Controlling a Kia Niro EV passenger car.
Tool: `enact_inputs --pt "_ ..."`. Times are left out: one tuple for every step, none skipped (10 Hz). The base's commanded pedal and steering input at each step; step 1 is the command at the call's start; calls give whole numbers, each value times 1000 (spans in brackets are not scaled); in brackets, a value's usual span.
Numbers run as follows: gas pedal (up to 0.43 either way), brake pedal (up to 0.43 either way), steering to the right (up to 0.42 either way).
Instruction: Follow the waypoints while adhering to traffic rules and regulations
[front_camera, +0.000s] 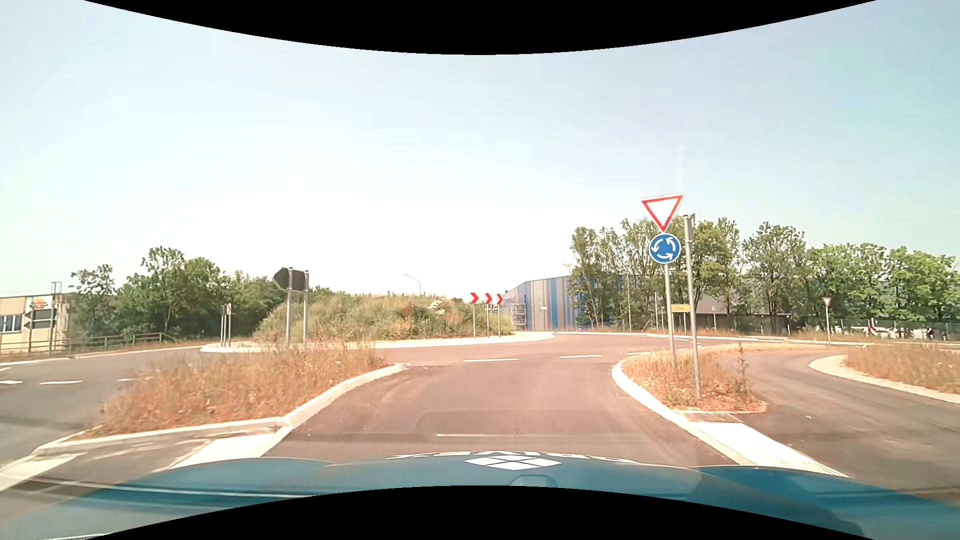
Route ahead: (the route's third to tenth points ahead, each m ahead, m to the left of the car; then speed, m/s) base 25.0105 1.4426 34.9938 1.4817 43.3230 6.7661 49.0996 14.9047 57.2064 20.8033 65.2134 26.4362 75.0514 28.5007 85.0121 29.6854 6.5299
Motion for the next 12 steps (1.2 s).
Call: enact_inputs --pt "59 0 -2" --pt "59 0 14" --pt "39 0 31" --pt "28 0 45" --pt "28 0 56" --pt "28 0 72" --pt "28 0 91" --pt "28 0 112" --pt "8 0 123" --pt "0 0 128" --pt "0 0 128" --pt "0 0 129"
